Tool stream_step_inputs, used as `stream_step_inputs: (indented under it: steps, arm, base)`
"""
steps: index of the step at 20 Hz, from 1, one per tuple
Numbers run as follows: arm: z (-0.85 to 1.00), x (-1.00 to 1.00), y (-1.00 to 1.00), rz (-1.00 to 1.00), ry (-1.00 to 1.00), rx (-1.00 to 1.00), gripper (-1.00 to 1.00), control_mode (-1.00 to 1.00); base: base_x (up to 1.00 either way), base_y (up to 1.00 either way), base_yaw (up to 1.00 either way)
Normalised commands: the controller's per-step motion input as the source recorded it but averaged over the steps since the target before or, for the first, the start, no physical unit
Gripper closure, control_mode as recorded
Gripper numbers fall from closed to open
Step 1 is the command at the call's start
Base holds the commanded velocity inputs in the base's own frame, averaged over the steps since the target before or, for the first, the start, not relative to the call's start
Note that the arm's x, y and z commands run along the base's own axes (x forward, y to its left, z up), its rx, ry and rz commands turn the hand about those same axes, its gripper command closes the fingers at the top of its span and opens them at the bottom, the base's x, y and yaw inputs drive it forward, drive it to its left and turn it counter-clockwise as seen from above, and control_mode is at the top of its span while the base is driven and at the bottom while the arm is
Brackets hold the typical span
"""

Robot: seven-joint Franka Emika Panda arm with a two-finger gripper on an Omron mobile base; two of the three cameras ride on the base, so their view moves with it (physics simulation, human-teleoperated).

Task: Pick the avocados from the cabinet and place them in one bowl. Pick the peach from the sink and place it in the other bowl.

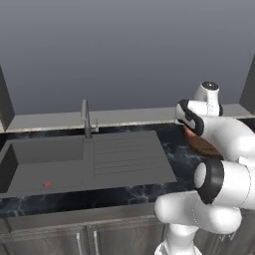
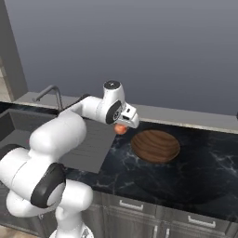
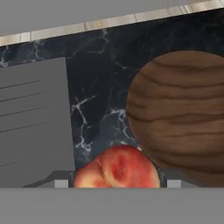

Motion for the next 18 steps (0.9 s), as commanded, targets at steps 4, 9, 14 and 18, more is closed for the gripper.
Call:
stream_step_inputs:
  steps: [4, 9, 14, 18]
  arm:
    - [0.00, 0.77, -0.79, 0.00, 0.05, 0.03, 1.00, -1.00]
    - [-0.09, 0.22, -0.96, -0.05, 0.11, 0.03, 1.00, -1.00]
    - [-0.22, -0.07, -0.95, -0.12, 0.04, 0.02, 1.00, -1.00]
    - [-0.65, -0.43, -0.47, -0.13, -0.01, 0.00, 1.00, -1.00]
  base:
    - [0.00, 0.00, 0.00]
    - [0.00, 0.00, 0.00]
    - [0.00, 0.00, 0.00]
    - [0.00, 0.00, 0.00]
